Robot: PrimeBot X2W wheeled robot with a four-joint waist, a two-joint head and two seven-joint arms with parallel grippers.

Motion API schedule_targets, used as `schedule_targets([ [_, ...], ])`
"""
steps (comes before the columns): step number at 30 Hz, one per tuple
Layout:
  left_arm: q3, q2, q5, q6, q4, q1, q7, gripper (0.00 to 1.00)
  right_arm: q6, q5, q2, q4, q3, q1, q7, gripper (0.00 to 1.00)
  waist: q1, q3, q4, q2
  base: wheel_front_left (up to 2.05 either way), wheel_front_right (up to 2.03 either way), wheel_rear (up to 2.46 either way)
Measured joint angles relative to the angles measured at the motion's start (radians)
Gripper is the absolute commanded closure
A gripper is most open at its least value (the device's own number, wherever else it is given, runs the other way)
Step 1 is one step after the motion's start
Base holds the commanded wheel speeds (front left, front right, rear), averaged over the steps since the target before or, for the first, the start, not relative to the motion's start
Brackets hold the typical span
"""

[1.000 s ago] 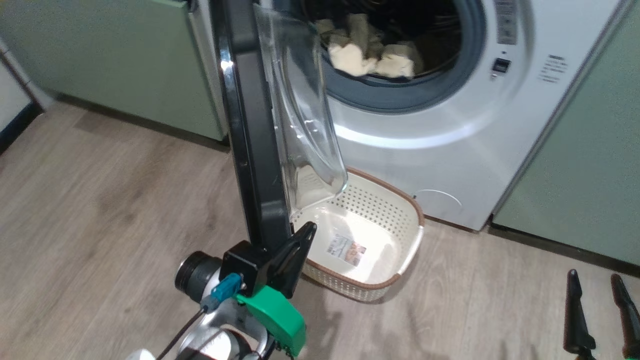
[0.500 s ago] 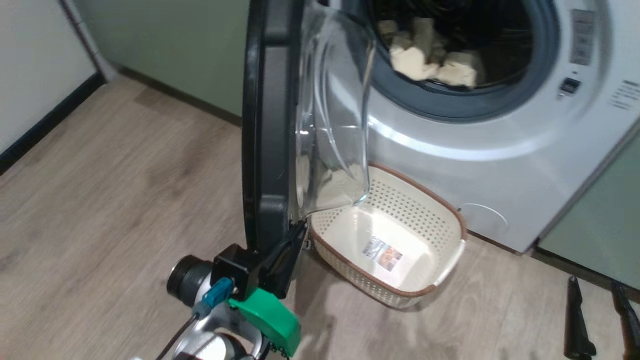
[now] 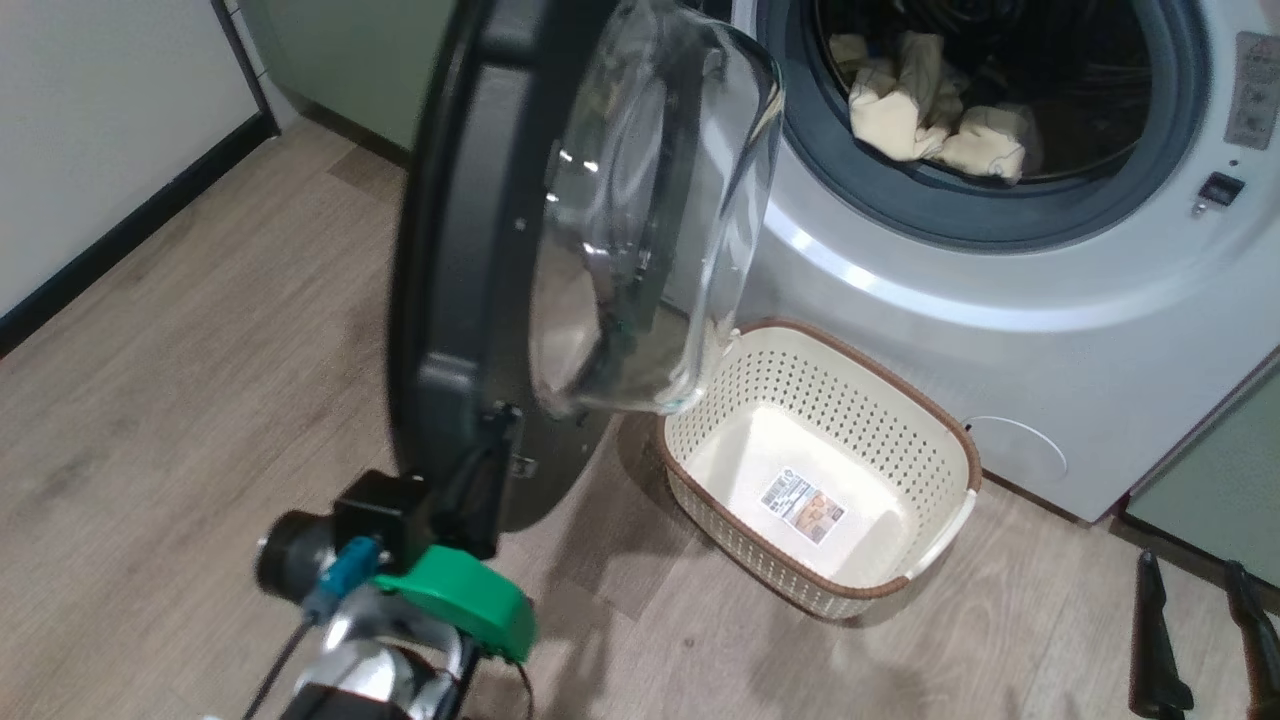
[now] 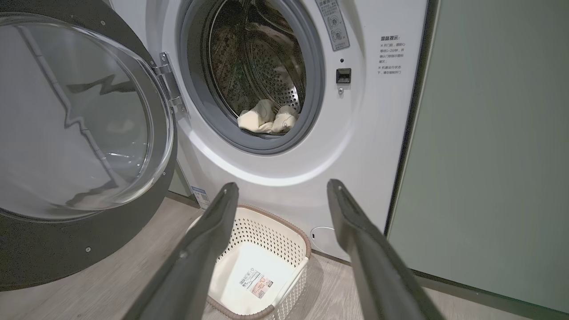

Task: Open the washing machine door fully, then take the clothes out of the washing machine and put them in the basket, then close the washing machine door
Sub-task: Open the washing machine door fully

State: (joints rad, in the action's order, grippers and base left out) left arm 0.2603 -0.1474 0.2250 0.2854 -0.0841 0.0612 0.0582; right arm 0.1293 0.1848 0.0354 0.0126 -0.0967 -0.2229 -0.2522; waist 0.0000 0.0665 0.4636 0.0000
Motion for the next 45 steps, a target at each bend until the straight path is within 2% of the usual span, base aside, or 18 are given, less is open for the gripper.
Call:
schedule_targets([
  [11, -0.099, -0.029, 0.039, 0.010, 0.111, 0.042, 0.088, 1.00, 0.000, -0.012, 0.000, 0.004, -0.005, 0.003, 0.000, 0.00, 0.0001, 0.027, -0.012, 0.0000, 0.00, 0.00, 0.00],
  [20, -0.162, -0.058, 0.075, -0.002, 0.218, 0.099, 0.155, 1.00, 0.000, -0.012, 0.009, 0.012, -0.014, 0.005, 0.000, 0.00, 0.0001, 0.063, -0.022, 0.0000, 0.00, 0.00, 0.00],
  [28, -0.225, -0.078, 0.093, -0.044, 0.330, 0.186, 0.192, 1.00, 0.000, -0.020, 0.051, 0.035, -0.031, 0.012, 0.000, 0.00, 0.0001, 0.122, -0.012, 0.0000, 0.00, 0.00, 0.00],
  [34, -0.280, -0.083, 0.093, -0.049, 0.383, 0.253, 0.193, 1.00, 0.000, -0.027, 0.076, 0.049, -0.034, 0.033, 0.000, 0.00, 0.0002, 0.164, -0.008, 0.0000, 0.00, 0.00, 0.00],
  [45, -0.431, -0.084, 0.051, -0.119, 0.485, 0.365, 0.198, 1.00, 0.000, -0.027, 0.122, 0.069, -0.049, 0.049, 0.000, 0.00, 0.0002, 0.247, -0.010, 0.0000, 0.00, 0.00, 0.00],
])
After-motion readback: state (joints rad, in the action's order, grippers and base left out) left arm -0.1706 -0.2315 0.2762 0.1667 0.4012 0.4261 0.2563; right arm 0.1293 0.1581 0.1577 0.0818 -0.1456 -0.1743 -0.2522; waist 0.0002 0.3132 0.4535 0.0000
